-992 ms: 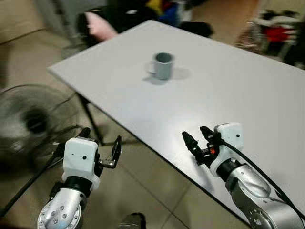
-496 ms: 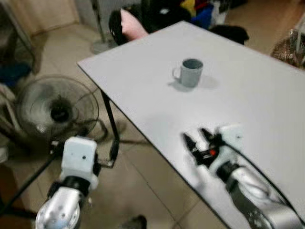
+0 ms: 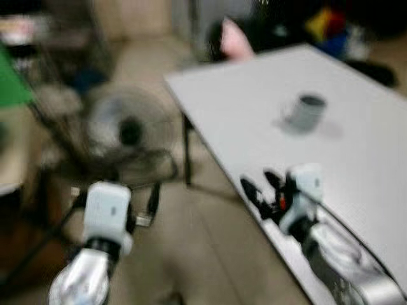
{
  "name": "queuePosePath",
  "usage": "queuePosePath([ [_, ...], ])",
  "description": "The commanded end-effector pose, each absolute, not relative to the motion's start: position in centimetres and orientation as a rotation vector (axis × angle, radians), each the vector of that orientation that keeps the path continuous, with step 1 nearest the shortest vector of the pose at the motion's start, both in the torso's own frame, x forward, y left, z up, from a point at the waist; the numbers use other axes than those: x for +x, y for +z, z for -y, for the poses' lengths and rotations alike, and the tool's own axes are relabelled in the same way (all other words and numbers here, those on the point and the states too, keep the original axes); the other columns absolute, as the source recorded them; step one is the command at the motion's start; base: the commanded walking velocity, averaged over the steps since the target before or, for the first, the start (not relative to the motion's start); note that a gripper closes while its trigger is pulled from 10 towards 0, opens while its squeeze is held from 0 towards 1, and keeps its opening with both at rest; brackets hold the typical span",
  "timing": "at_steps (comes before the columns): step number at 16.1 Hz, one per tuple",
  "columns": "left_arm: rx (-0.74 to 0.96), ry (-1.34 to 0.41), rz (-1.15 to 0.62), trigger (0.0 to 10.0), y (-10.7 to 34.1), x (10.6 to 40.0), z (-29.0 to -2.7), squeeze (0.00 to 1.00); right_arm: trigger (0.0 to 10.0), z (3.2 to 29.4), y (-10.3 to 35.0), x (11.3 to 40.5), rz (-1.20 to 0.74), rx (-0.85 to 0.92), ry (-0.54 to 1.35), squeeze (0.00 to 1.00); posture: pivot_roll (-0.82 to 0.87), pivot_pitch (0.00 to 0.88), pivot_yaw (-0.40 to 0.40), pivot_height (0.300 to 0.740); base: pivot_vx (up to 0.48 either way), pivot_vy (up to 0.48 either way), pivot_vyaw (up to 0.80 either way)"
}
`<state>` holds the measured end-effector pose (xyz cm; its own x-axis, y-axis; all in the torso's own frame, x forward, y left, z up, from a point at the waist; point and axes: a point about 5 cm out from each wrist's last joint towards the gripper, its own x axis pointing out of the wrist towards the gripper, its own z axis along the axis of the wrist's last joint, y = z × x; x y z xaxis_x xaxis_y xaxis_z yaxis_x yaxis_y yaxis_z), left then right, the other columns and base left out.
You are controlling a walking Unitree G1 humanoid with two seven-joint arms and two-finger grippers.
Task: Setting the table
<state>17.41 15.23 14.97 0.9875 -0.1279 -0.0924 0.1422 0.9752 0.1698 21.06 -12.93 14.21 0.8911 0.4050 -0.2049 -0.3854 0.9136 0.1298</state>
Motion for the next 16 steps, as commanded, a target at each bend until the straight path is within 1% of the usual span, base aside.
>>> queuePosePath([
  [1,0.191,-0.134,-0.076,10.0,15.12,17.30,-15.33,0.00,10.0,12.84,14.52,20.98,-0.218,0.093,0.424,0.00,-0.02,0.067,0.028,0.740,0.000,0.000,0.80],
  [5,0.192,-0.136,-0.076,10.0,15.17,17.29,-15.32,0.00,10.0,12.72,14.50,20.97,-0.218,0.102,0.437,0.00,-0.02,0.067,0.029,0.740,0.000,0.000,0.80],
  [6,0.191,-0.137,-0.075,10.0,15.18,17.29,-15.32,0.00,10.0,12.70,14.50,20.96,-0.218,0.105,0.438,0.17,-0.02,0.067,0.029,0.740,0.000,0.000,0.80],
  [7,0.183,-0.141,-0.077,10.0,15.17,17.29,-15.29,0.00,10.0,12.67,14.49,20.97,-0.218,0.108,0.439,0.45,-0.02,0.065,0.030,0.740,0.000,0.000,0.80],
  [8,0.144,-0.143,-0.084,10.0,15.17,17.24,-15.27,0.98,10.0,12.68,14.49,20.96,-0.216,0.117,0.438,1.00,-0.02,0.066,0.031,0.740,0.000,0.000,0.80],
  [9,0.129,-0.140,-0.084,10.0,15.22,17.22,-15.28,1.00,10.0,12.71,14.51,20.96,-0.215,0.121,0.436,1.00,-0.02,0.067,0.031,0.740,0.000,0.000,0.80],
  [11,0.123,-0.134,-0.082,10.0,15.32,17.18,-15.40,1.00,10.0,12.80,14.54,20.98,-0.211,0.126,0.433,1.00,-0.02,0.066,0.030,0.740,0.000,0.000,0.80],
  [14,0.170,-0.107,-0.054,10.0,15.62,17.29,-15.72,1.00,10.0,12.75,14.73,21.03,-0.198,0.141,0.441,1.00,-0.02,0.066,0.029,0.740,0.000,0.000,0.80],
  [16,0.170,-0.112,-0.034,10.0,15.86,17.34,-15.68,1.00,10.0,12.65,14.84,21.09,-0.189,0.151,0.451,1.00,-0.01,0.064,0.027,0.740,0.000,0.000,0.80],
])
